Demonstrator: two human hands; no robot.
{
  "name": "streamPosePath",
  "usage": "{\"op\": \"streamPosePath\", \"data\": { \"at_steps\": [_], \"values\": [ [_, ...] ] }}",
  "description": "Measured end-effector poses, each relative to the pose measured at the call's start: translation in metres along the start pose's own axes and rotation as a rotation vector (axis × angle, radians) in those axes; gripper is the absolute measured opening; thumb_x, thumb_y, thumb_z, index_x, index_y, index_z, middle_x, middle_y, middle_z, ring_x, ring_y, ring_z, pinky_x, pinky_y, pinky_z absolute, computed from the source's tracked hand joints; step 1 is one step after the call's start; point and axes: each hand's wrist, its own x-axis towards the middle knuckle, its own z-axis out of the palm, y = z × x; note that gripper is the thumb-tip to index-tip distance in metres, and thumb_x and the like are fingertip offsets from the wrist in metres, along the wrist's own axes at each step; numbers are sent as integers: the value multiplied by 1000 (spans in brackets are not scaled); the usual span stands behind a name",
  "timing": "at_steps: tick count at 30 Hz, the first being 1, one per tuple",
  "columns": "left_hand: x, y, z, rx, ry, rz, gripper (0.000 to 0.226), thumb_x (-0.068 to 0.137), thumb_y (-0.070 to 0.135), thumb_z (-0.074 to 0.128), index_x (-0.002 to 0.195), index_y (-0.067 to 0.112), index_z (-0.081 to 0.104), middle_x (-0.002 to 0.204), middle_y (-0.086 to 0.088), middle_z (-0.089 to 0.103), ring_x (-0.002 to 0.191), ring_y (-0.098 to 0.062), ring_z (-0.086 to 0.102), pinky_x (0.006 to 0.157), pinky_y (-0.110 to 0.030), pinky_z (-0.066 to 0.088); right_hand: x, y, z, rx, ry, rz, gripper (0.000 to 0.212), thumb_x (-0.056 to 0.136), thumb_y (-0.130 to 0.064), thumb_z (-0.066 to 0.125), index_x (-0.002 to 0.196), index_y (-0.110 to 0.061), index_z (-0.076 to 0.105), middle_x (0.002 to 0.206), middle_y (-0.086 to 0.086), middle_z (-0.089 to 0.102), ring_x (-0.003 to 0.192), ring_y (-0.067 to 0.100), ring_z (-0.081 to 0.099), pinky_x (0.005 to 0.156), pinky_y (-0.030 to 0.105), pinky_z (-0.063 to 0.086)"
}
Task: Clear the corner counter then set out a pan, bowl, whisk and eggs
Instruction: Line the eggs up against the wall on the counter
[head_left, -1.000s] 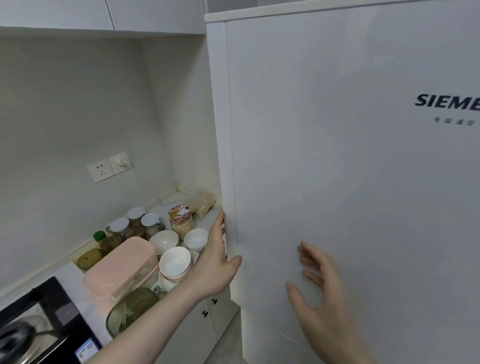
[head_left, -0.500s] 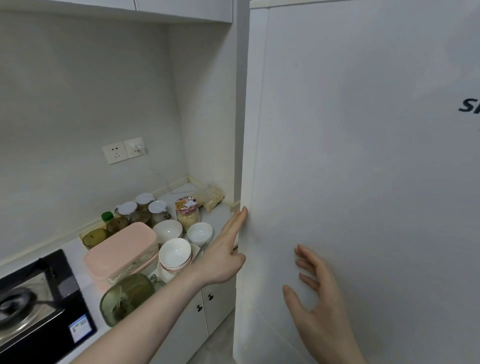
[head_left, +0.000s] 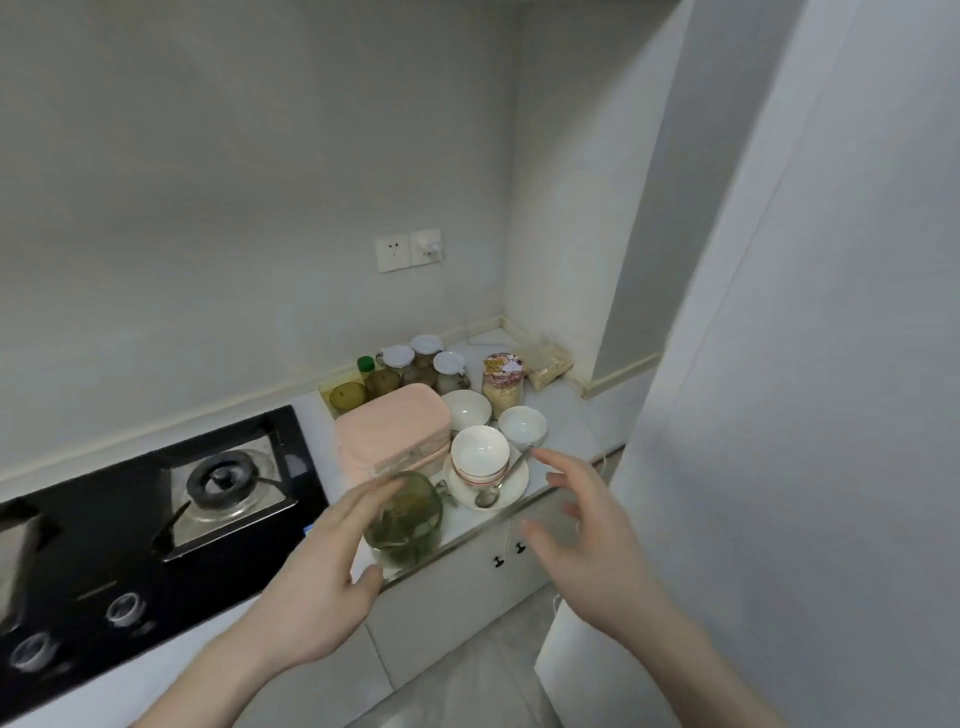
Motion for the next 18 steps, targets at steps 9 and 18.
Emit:
{"op": "streamPosePath", "data": {
  "at_steps": [9,18],
  "values": [
    [-173,-118,-86,-40,332,-379,86,88,5,66,144,60,30,152,39,26,138,20,25,106,-11,36,19,-98,175,-14,-381,-241,59,92,-27,69,140,-48,42,139,-36,41,133,-11,39,113,30,41],
    [-345,-159,-143,-84,698,-672,82,87,4,64,141,58,35,148,41,29,119,12,47,82,-1,40,-26,-216,348,46,-793,-514,56,92,-28,68,136,-52,44,140,-35,39,131,-8,42,111,28,42]
  ]
}}
